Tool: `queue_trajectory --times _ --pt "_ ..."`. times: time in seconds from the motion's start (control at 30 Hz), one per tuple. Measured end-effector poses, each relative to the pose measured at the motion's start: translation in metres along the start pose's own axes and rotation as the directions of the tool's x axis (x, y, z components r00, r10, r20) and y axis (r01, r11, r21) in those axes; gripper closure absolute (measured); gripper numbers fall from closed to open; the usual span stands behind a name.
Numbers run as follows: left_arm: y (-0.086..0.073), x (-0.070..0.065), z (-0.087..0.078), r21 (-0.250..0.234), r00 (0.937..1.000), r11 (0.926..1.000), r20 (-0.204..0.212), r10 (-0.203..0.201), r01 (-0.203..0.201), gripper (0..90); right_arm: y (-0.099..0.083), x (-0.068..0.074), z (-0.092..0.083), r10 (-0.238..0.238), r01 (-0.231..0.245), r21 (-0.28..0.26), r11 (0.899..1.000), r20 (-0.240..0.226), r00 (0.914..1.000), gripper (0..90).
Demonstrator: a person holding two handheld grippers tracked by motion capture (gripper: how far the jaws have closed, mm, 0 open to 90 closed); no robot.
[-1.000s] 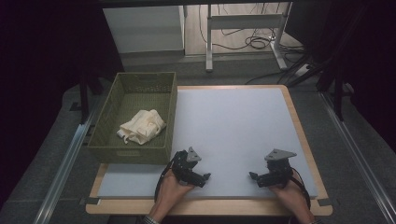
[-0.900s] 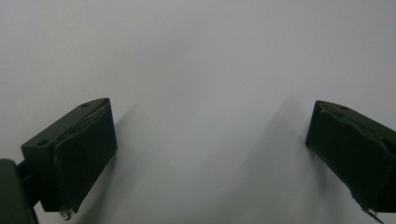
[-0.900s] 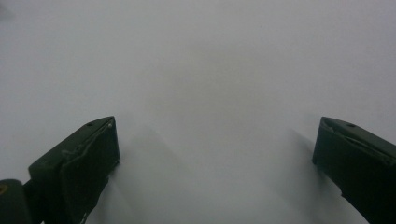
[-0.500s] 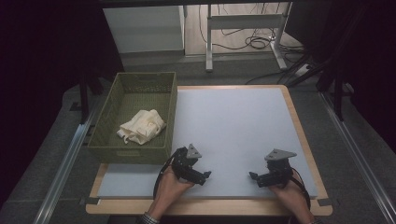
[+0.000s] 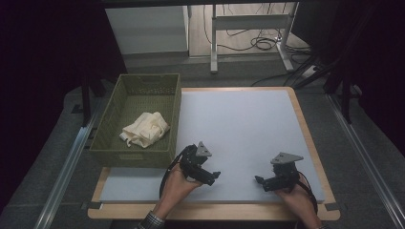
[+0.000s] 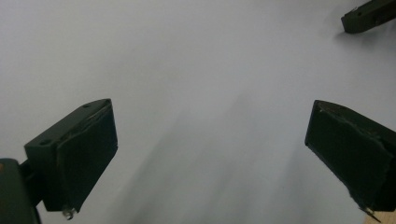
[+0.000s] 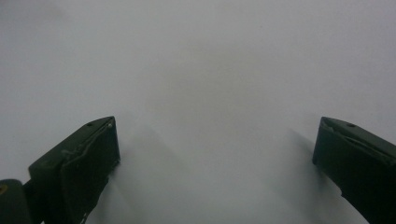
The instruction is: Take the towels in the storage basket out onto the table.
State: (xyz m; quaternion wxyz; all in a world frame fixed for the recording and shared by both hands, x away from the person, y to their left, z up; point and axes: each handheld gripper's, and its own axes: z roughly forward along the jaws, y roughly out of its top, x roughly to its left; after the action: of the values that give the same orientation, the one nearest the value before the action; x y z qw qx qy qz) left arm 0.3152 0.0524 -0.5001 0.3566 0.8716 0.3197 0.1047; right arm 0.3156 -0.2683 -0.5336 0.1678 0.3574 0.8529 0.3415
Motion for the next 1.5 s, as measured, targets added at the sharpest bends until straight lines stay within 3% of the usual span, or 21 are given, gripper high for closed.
queue_trajectory --times 0.63,0.93,1.27,1.5 --pt "0.039 0.013 -0.020 0.007 0.9997 1.0000 0.026 -0.003 0.003 2.6 0.000 0.000 0.000 0.002 -0.002 0.000 1.000 0.000 1.0000 0.6" --pt "0.061 0.023 -0.034 0.006 0.9999 0.9999 0.000 0.011 -0.011 2.6 0.000 0.000 0.000 -0.001 0.001 0.001 1.000 0.000 1.0000 0.6" --pt "0.077 0.049 -0.046 0.014 0.9994 0.9999 -0.035 -0.001 0.001 2.6 0.000 0.000 0.000 -0.002 0.002 0.000 1.000 0.000 1.0000 0.6" --pt "0.083 0.076 -0.053 0.026 0.9978 0.9995 -0.064 -0.018 0.020 2.4 0.000 0.000 0.000 -0.001 0.001 -0.002 1.000 0.000 1.0000 0.6"
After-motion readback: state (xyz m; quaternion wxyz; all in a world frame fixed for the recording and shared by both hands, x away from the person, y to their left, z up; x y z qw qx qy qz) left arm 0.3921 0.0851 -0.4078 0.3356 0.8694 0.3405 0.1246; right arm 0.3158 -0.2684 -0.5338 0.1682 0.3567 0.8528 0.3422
